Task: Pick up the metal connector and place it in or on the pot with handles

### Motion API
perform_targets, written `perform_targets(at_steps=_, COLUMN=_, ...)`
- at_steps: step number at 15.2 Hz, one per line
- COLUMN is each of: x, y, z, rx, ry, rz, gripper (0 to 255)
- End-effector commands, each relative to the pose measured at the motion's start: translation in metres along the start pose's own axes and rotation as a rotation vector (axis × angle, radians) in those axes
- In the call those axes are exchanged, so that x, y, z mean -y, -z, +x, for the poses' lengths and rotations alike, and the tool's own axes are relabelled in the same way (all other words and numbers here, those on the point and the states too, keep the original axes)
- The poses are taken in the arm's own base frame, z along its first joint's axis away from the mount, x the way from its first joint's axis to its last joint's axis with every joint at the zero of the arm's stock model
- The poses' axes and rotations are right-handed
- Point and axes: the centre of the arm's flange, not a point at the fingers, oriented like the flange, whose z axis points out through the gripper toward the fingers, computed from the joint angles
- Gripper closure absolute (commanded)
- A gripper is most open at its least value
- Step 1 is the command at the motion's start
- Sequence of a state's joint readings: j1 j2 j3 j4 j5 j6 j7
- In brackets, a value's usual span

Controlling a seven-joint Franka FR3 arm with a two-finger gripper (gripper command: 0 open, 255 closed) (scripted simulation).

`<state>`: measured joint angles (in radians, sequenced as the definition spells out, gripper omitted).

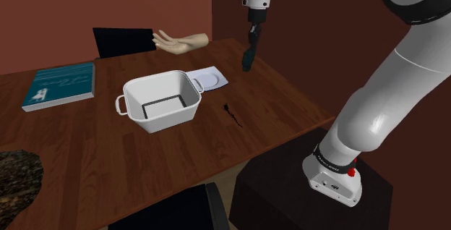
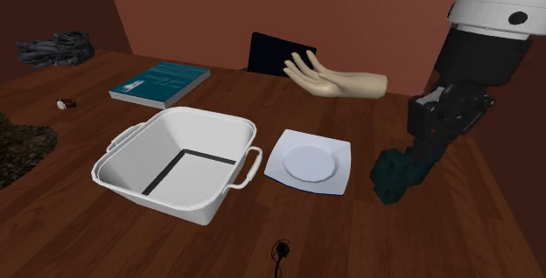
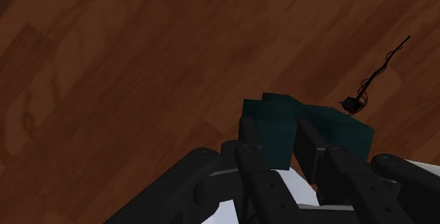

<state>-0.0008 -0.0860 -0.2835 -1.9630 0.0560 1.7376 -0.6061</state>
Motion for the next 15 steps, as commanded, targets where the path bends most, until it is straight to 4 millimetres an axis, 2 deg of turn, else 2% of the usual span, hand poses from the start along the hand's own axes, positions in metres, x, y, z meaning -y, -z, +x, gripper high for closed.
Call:
perform_targets(at_steps=1, x=0.024, y=-0.001, z=0.016, rx=0.0, ry=-0.001, rz=0.0, gripper=255)
perform_targets(at_steps=15, x=0.175, y=-0.013, z=0.123, rx=0.0, ry=-0.001, rz=0.0, gripper=255)
